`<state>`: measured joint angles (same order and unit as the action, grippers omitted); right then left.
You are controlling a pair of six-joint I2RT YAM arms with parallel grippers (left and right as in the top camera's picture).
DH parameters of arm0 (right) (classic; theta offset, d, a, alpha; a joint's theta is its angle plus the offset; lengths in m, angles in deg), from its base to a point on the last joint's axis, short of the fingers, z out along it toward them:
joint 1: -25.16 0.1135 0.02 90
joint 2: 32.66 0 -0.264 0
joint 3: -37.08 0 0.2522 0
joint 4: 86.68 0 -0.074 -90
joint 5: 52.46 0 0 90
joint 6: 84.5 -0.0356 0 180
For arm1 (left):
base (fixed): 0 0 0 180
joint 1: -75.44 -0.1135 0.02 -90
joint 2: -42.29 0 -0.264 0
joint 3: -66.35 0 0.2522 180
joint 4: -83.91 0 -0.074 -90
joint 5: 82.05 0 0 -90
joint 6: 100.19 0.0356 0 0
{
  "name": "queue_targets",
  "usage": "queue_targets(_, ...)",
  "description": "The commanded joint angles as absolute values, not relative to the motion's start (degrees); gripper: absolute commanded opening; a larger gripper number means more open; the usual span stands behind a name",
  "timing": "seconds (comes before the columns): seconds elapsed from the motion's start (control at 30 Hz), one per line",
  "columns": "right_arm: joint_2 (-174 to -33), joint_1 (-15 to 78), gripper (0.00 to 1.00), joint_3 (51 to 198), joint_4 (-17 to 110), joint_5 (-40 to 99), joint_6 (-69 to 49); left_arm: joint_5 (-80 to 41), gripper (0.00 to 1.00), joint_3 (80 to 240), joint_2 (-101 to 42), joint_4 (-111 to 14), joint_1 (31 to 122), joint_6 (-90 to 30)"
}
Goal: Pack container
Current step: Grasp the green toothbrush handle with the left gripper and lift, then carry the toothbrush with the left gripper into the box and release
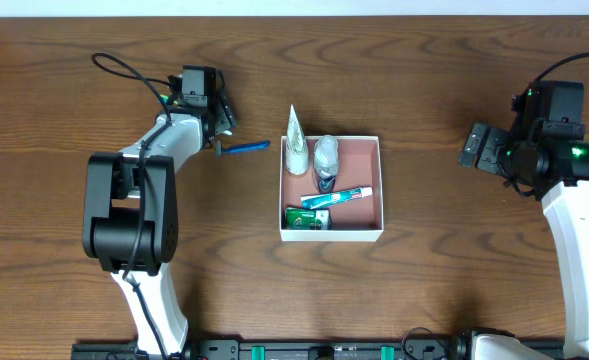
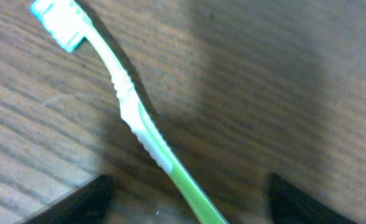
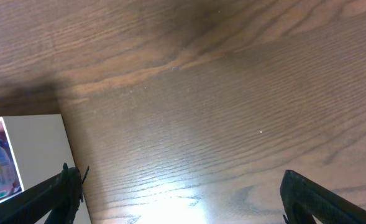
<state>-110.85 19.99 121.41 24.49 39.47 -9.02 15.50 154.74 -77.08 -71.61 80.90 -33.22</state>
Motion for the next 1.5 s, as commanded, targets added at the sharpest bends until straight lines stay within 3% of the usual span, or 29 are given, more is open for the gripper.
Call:
queue_targets(0.0, -110.9, 19.9, 0.99, 122.1, 24.5, 39.5, -9.7, 14.8, 0.54, 155.0, -78.3, -69.1, 81.0, -34.7)
queue_targets(0.17, -110.9, 19.9, 0.99, 122.1, 24.5, 39.5, -9.7, 14.7, 0.23, 155.0, -78.3, -65.0, 81.0, -38.9)
queue_targets(0.3, -110.9, 19.9, 0.99, 122.1, 24.5, 39.5, -9.7, 14.7, 0.06, 155.0, -78.3, -62.4, 81.0, -39.4)
queue_targets(0.63, -110.9, 19.9, 0.99, 122.1, 24.5, 39.5, -9.7, 15.3, 0.06, 155.4, -69.1, -60.0, 81.0, -36.1)
queue_targets(1.0, -110.9, 19.9, 0.99, 122.1, 24.5, 39.5, -9.7, 14.2, 0.06, 156.3, -38.0, -45.6, 83.3, -34.8)
queue_targets(1.23, -110.9, 19.9, 0.99, 122.1, 24.5, 39.5, -9.7, 9.9, 0.06, 156.3, -23.6, -37.0, 95.9, -34.4)
queue_targets(1.47, -110.9, 19.9, 0.99, 122.1, 24.5, 39.5, -9.7, 8.6, 0.06, 156.2, -23.2, -37.2, 115.8, -35.2)
